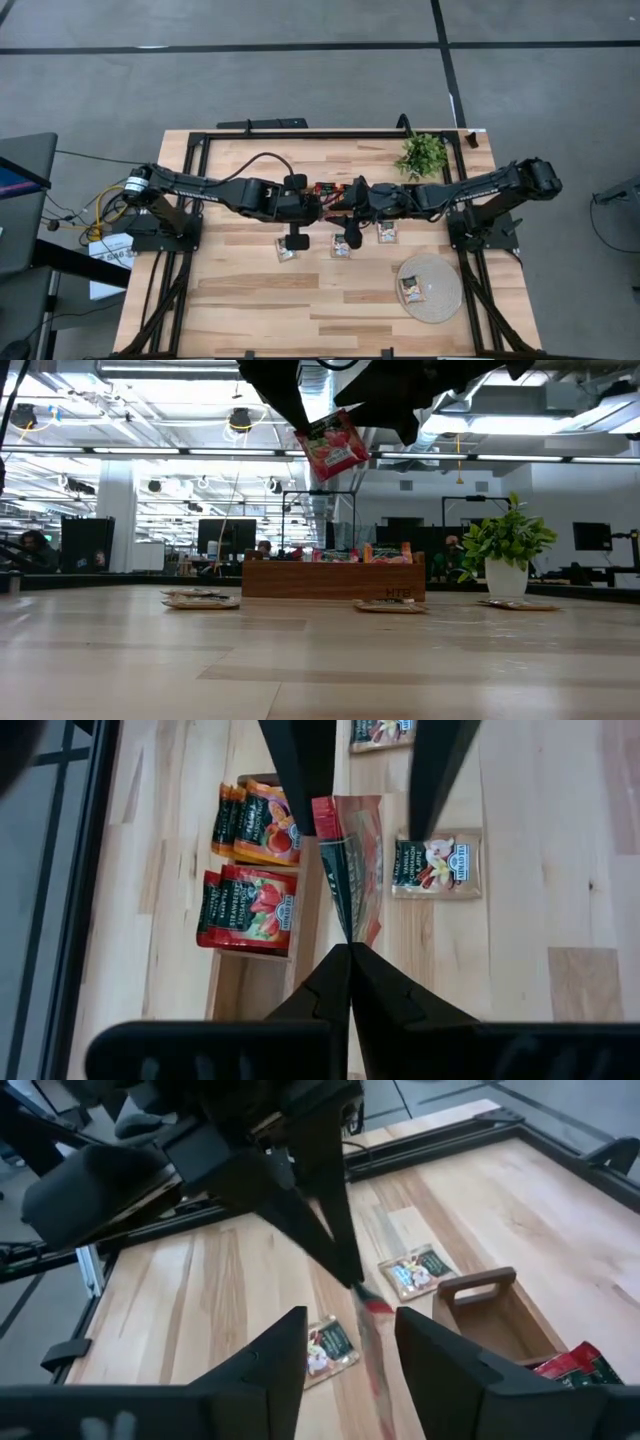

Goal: Pick & Place Tea
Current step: Put the red tea bag into the middle section of the wooden organizer

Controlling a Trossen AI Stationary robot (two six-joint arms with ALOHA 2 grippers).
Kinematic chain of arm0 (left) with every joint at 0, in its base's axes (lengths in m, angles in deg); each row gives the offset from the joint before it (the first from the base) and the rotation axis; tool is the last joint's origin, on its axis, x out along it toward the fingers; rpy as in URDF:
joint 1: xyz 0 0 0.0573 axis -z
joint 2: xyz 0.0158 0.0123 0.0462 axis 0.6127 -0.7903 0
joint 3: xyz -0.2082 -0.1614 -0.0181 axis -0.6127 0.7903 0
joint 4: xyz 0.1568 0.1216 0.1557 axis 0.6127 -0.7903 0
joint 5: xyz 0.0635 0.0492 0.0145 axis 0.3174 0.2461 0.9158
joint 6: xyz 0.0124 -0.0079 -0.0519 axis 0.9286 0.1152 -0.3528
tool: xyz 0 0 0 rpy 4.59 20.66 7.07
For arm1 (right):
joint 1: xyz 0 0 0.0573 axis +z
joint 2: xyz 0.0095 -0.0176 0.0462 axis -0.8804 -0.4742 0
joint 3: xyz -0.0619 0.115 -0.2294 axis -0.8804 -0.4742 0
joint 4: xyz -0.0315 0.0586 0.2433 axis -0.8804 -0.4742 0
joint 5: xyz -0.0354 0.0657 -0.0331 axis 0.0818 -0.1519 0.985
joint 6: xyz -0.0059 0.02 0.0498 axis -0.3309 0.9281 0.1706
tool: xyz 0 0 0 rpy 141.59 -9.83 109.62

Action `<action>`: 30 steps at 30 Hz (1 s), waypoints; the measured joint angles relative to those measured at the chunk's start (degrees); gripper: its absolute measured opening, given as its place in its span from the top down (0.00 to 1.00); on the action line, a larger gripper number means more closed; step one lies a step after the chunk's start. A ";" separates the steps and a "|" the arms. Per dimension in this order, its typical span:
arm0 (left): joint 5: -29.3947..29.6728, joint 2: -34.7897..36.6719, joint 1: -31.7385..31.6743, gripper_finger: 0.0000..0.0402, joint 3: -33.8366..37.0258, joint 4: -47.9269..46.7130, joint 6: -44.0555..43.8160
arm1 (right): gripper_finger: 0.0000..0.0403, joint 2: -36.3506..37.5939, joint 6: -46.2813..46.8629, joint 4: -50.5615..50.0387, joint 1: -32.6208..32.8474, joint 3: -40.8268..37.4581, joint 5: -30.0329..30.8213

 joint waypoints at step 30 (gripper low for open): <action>3.87 0.00 0.02 1.00 0.00 0.98 -2.86 | 1.00 0.04 2.10 -0.26 -0.01 -0.02 0.43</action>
